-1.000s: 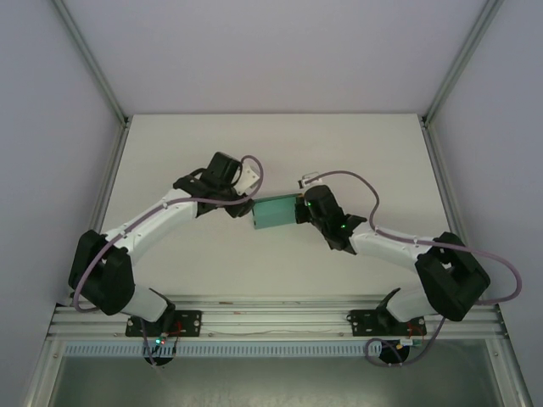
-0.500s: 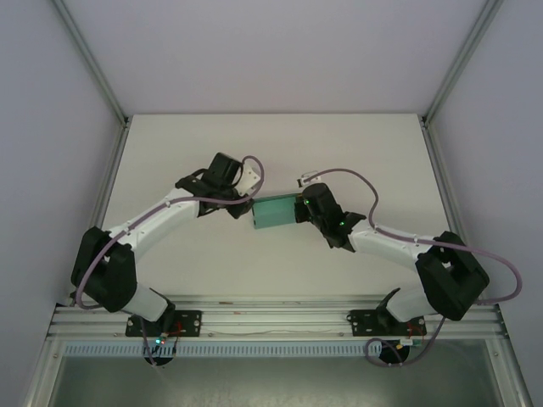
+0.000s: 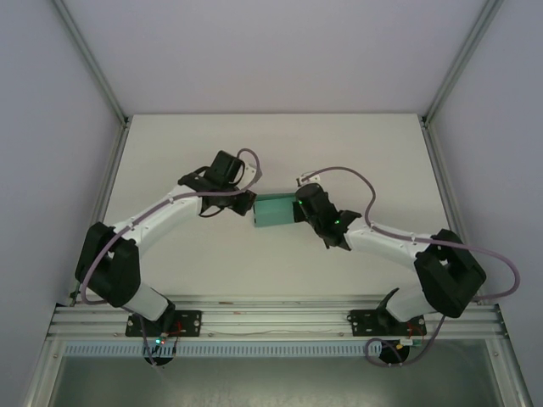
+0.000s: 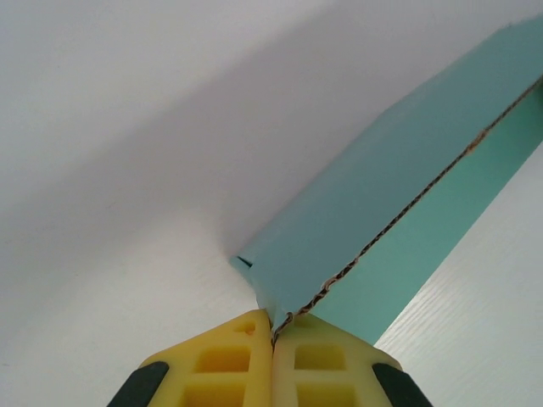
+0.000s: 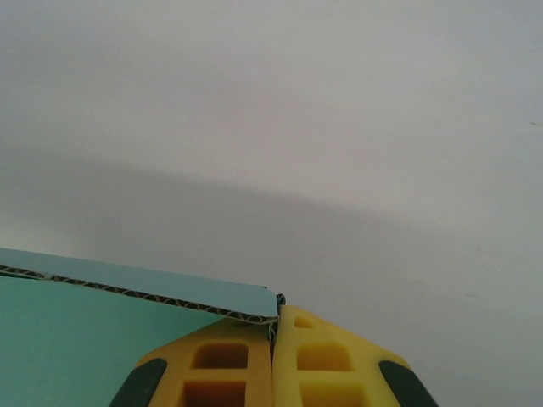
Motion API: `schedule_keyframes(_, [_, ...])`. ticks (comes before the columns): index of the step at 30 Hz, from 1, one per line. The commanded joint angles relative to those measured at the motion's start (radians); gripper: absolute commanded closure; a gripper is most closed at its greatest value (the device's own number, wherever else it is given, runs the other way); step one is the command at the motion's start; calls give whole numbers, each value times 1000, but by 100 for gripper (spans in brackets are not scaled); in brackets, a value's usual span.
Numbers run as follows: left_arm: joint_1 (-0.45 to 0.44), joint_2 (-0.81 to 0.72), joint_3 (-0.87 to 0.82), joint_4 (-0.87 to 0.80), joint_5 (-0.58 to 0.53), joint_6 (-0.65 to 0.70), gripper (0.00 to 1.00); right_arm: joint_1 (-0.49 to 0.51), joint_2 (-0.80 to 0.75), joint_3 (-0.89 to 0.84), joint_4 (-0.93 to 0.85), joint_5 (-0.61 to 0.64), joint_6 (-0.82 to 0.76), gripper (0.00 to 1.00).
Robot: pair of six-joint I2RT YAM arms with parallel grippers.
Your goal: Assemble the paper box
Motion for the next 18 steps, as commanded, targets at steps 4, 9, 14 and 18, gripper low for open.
schedule_keyframes(4, [-24,-2,29,5,29,-383,100,56,53,35,-232,153,169,100])
schedule_keyframes(9, [-59,31,29,23,-50,-443,100,82,46,21,-194,164,257,100])
schedule_keyframes(14, [-71,38,13,-3,-119,-395,100,81,34,-7,-140,151,258,100])
schedule_keyframes(18, [-72,25,-57,77,-118,-419,100,82,26,-20,-109,140,259,100])
